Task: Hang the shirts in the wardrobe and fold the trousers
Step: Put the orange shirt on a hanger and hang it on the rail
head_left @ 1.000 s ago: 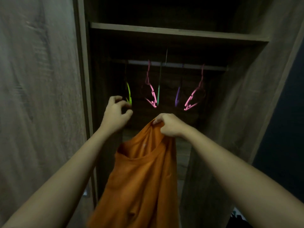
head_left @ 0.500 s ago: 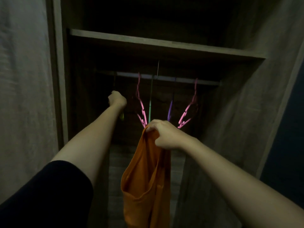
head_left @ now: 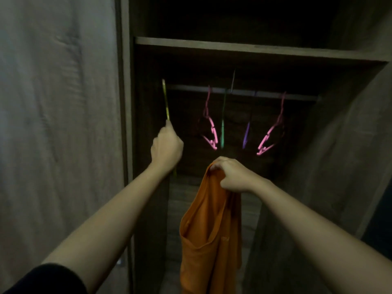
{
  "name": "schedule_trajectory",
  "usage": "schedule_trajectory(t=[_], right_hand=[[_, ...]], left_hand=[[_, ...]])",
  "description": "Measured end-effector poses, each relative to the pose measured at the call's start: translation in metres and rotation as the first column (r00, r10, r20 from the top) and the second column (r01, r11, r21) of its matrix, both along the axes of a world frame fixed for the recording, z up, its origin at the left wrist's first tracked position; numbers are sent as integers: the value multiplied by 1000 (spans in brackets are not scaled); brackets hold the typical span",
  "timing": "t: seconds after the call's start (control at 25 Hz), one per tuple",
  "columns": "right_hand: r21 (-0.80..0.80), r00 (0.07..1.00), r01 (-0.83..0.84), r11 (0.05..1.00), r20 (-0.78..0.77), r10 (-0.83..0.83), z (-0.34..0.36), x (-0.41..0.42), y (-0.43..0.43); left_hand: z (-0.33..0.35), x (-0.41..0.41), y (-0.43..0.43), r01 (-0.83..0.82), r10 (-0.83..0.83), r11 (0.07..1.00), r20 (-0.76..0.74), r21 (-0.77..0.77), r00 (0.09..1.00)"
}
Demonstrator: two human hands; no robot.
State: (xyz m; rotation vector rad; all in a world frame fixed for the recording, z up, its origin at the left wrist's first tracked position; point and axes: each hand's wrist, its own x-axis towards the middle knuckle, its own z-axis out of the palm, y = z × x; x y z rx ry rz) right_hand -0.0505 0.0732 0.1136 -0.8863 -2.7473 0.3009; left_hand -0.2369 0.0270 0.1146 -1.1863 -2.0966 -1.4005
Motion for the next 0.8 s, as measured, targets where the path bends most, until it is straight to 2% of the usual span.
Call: schedule_trajectory(t=[0.08, 0.16, 0.36, 0.44, 0.6, 0.68, 0.8], right_hand=[[0, 1000, 5, 1000, 29, -5, -12, -8, -4], [-19, 999, 34, 999, 39, -33, -26, -17, -10], [21, 993, 117, 993, 19, -117, -51, -40, -29], [40, 988, 151, 988, 22, -152, -54, -46, -37], [57, 964, 267, 962, -10, -267, -51, -47, -46], [56, 955, 295, 954, -24, -294, -49, -47, -47], [98, 959, 281, 955, -47, -278, -45, -52, -52]], left_hand=[[-31, 12, -44, -90, 55, 974, -166, -208, 985], [-60, 16, -86, -168, 70, 924, -279, -344, 958], [-102, -12, -166, -166, 39, 883, -284, -439, 958], [-108, -31, -192, -134, 25, 907, -265, -399, 964], [-120, -69, -242, -19, -21, 993, -326, -118, 945], [-119, -83, -266, 72, -69, 997, -321, -1, 944], [-119, -105, -290, 202, -178, 979, -322, 42, 930]])
